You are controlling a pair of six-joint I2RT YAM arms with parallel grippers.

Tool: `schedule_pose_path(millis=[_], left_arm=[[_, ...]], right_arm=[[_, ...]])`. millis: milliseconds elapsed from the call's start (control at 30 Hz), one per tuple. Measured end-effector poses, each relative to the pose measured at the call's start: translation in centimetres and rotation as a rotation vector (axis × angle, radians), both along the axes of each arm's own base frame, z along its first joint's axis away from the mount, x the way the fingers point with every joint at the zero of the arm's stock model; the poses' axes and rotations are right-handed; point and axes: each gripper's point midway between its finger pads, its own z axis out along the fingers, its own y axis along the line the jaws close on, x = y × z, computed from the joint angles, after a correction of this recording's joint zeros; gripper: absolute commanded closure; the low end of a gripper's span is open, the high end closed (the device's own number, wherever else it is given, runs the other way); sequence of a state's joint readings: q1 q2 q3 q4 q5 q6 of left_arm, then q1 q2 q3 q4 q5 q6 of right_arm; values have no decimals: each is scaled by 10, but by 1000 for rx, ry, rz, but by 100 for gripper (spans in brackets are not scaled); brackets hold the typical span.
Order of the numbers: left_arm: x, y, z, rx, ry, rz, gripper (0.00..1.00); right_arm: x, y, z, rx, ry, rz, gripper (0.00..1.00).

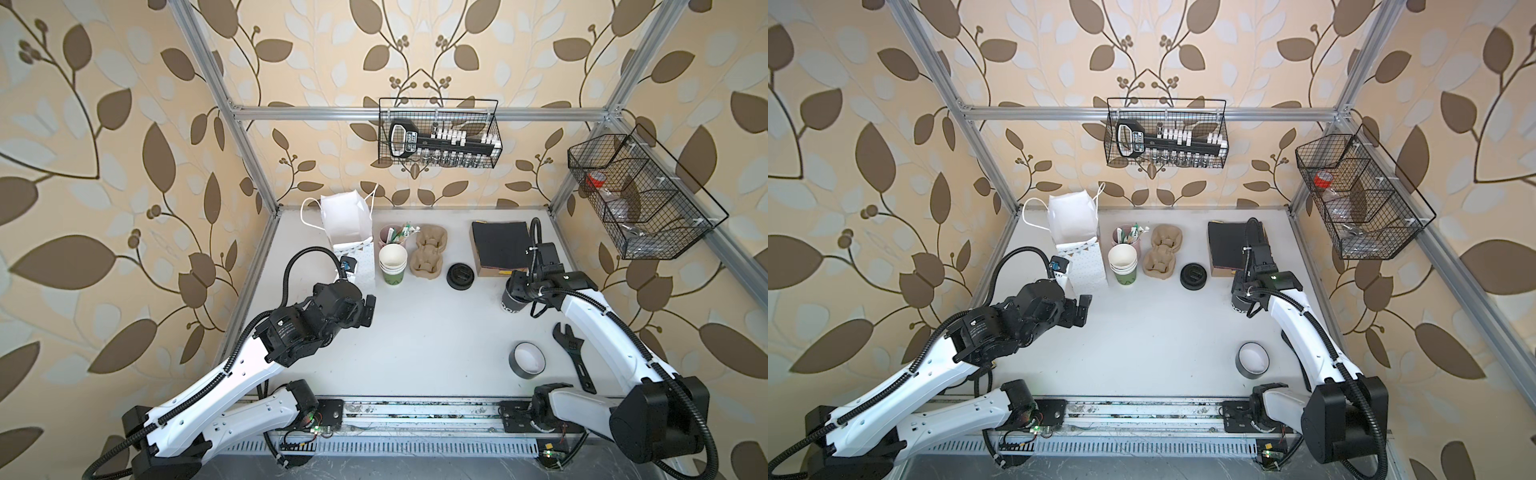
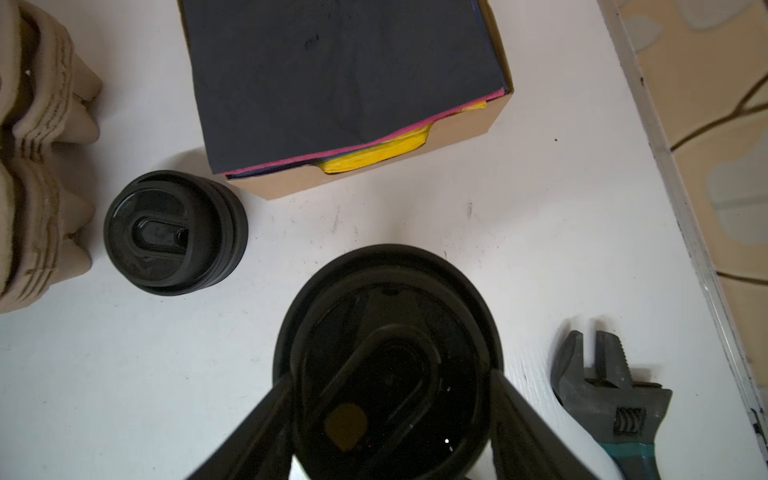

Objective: Pack the takeout coffee
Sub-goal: 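Lower the lidded cup onto the table beside the napkin box and open the right gripper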

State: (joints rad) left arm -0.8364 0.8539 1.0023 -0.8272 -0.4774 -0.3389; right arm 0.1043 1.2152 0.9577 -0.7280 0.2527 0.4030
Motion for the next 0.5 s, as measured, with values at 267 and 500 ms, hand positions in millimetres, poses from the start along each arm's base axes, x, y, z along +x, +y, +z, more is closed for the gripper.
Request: schedule_pose_path(millis=[267,500], left_arm=[[-1,2,2,-5,-9,2,1],[-1,3,1,1,-9,2,1]], right_arm=[[5,-2,-7,-11,15,-6,28],[6,-2,-8,-13,17,-5,20]])
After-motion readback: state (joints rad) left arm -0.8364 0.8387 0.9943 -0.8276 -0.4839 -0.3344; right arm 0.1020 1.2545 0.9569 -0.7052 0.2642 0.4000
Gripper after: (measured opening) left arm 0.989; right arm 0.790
